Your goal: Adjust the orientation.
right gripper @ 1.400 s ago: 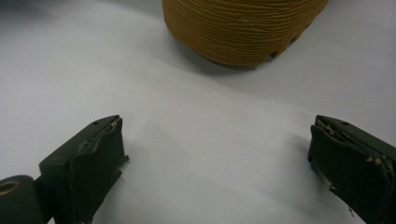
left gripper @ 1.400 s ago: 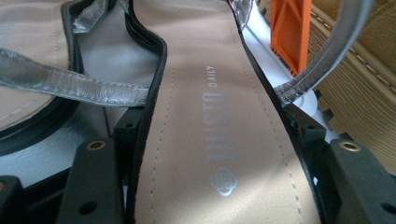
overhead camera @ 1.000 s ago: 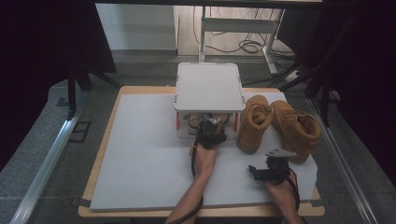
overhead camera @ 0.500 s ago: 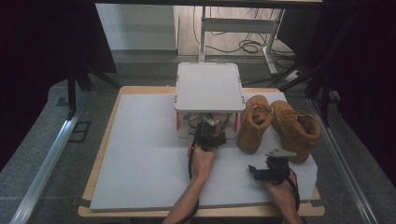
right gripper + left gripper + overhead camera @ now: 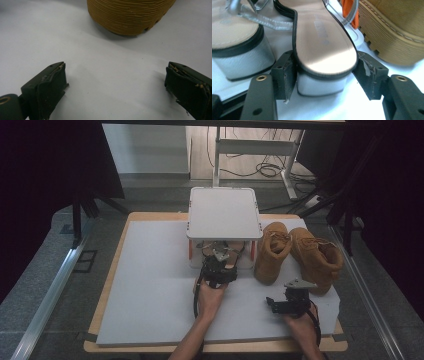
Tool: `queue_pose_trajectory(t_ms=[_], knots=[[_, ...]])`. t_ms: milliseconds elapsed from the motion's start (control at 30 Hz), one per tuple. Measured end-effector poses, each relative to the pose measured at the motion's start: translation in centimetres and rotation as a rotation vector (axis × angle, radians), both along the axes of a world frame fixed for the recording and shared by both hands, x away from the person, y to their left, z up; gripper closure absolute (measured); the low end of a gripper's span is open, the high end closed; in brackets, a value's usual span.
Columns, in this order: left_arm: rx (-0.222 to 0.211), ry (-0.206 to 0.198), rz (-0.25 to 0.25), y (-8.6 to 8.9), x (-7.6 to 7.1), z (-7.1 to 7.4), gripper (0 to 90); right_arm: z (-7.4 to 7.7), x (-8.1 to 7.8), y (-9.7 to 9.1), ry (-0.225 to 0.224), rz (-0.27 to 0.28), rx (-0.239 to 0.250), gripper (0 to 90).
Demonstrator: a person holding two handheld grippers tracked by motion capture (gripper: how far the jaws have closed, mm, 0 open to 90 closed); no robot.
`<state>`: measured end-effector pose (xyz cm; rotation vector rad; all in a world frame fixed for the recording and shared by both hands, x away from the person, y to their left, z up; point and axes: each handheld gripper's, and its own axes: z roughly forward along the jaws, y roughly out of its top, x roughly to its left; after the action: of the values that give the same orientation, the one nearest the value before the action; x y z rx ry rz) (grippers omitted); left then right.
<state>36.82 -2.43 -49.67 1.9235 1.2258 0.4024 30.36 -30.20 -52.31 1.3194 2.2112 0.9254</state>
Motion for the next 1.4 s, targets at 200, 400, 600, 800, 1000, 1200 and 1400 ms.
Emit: queue_pose_trajectory(t_ms=[200, 400, 600, 800, 1000, 1200, 1400], knots=[[-0.011, -0.020, -0.023, 1.2, -1.3, 0.4, 40.6, 0.0, 0.0, 0.0, 0.000, 0.000, -0.001, 3.7], [-0.023, -0.018, -0.054, 2.4, -2.4, 0.4, 53.0, 0.0, 0.0, 0.0, 0.000, 0.000, -0.002, 3.7], [-0.018, -0.018, -0.137, 2.1, -3.1, 0.1, 71.4, 0.0, 0.0, 0.0, -0.001, 0.000, -0.002, 3.8], [-0.018, -0.029, -0.148, 2.1, -2.9, -0.1, 88.2, 0.0, 0.0, 0.0, -0.001, 0.000, -0.002, 3.8], [-0.017, -0.031, -0.142, 2.0, -2.2, -0.2, 89.2, 0.0, 0.0, 0.0, -0.001, 0.001, -0.002, 3.8], [-0.027, -0.034, -0.141, 1.7, -2.0, -0.2, 89.4, 0.0, 0.0, 0.0, -0.001, 0.001, -0.002, 3.8], [-0.014, -0.041, -0.137, 1.3, -1.5, -0.2, 89.4, 0.0, 0.0, 0.0, -0.002, 0.001, -0.002, 3.9]])
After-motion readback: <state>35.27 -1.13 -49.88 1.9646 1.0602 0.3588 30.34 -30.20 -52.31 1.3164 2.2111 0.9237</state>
